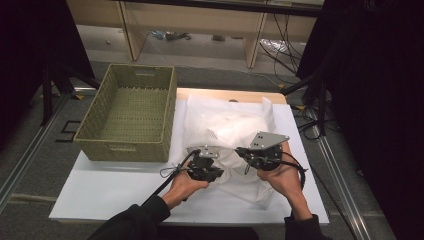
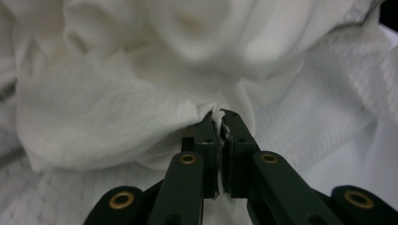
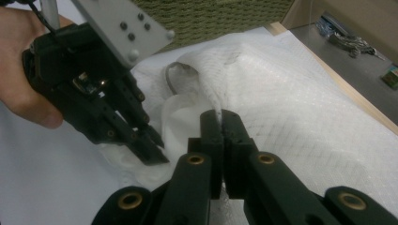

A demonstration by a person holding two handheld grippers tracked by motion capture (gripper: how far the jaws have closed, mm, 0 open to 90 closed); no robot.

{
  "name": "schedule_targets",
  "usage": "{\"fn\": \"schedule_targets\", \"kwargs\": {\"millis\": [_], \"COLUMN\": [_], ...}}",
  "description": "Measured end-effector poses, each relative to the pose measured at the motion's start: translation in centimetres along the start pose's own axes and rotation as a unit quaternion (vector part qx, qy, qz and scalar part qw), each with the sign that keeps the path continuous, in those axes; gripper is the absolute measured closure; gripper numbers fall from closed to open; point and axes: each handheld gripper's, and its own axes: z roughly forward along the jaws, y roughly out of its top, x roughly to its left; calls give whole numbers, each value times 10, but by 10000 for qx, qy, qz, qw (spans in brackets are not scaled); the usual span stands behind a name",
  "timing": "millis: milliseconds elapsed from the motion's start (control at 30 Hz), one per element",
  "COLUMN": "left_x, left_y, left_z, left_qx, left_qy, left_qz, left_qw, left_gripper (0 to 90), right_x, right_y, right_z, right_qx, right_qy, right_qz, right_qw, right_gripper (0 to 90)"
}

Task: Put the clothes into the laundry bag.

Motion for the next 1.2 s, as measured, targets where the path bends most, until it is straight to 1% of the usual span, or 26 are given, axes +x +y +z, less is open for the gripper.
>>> {"fn": "schedule_targets", "kwargs": {"millis": [33, 67, 167, 200, 233, 267, 300, 333, 367, 400, 433, 500, 533, 567, 600, 667, 700, 733, 767, 800, 833, 933, 1033, 1067, 1133, 1200], "left_x": [-1, 1, -2, -1, -1, 3, 5, 5, 8, 10, 13, 17, 19, 20, 23, 27, 33, 36, 42, 46, 48, 47, 39, 36, 32, 30], "left_y": [3, 5, 7, 7, 9, 10, 14, 14, 18, 20, 27, 35, 40, 42, 45, 49, 47, 45, 40, 35, 31, 25, 23, 22, 19, 13], "left_z": [0, 0, 8, 10, 12, 10, 14, 14, 16, 15, 16, 17, 19, 20, 21, 22, 24, 27, 29, 30, 28, 20, 8, 3, -6, -11], "left_qx": [-59, -43, -164, -143, -185, -45, -313, -313, -391, -354, -502, -653, -762, -875, -983, -1194, -1104, -989, -746, -584, -545, -336, -85, -11, 134, 435], "left_qy": [-3, 2, -30, -4, 36, 97, 178, 178, 234, 280, 477, 575, 664, 748, 837, 1151, 1328, 1400, 1290, 1108, 1060, 884, 885, 877, 1011, 1049], "left_qz": [-81, -27, -552, -572, -601, -355, -641, -641, -778, -755, -721, -784, -838, -862, -817, -706, -514, -454, -536, -730, -774, -686, -675, -558, -418, -232], "left_qw": [9999, 10000, 9983, 9983, 9980, 9993, 9973, 9973, 9959, 9961, 9950, 9931, 9913, 9896, 9883, 9836, 9836, 9842, 9874, 9894, 9898, 9932, 9937, 9946, 9939, 9933], "left_gripper": [832, 791, 556, 514, 510, 548, 626, 775, 775, 857, 870, 877, 878, 879, 880, 879, 875, 864, 835, 784, 756, 577, 406, 370, 346, 343], "right_x": [0, 2, 3, 3, 4, 4, 4, 4, 3, 5, 4, 5, 6, 4, 4, 4, 5, 5, 4, 3, 3, 2, 3, 3, 3, 3], "right_y": [0, -1, -1, -2, -2, -3, -3, -3, -4, -3, -3, -3, -3, -3, -3, -4, -5, -6, -7, -8, -9, -12, -11, -11, -10, -11], "right_z": [0, 0, 4, 6, 7, 8, 8, 8, 9, 8, 8, 7, 7, 7, 7, 8, 8, 8, 9, 10, 11, 14, 14, 14, 13, 14], "right_qx": [8, 46, 127, 139, 159, 159, 172, 172, 195, 216, 189, 179, 194, 143, 149, 189, 218, 267, 248, 284, 298, 343, 358, 343, 312, 338], "right_qy": [6, 9, 8, 48, 30, 25, 34, 34, 29, 69, 74, 132, 148, 129, 148, 139, 160, 167, 147, 152, 138, 184, 203, 197, 192, 179], "right_qz": [4, 92, 48, -36, 12, 30, -8, -8, -53, 4, -51, 34, 111, 62, 62, 104, 132, 229, 145, 191, 202, 152, 186, 154, 106, 142], "right_qw": [10000, 9999, 9999, 9999, 9999, 9999, 9998, 9998, 9998, 9997, 9998, 9997, 9996, 9998, 9998, 9997, 9995, 9992, 9995, 9993, 9993, 9991, 9990, 9991, 9993, 9992], "right_gripper": [899, 899, 899, 899, 899, 899, 899, 899, 899, 899, 899, 899, 899, 900, 900, 900, 900, 899, 900, 900, 900, 899, 899, 899, 899, 899]}}
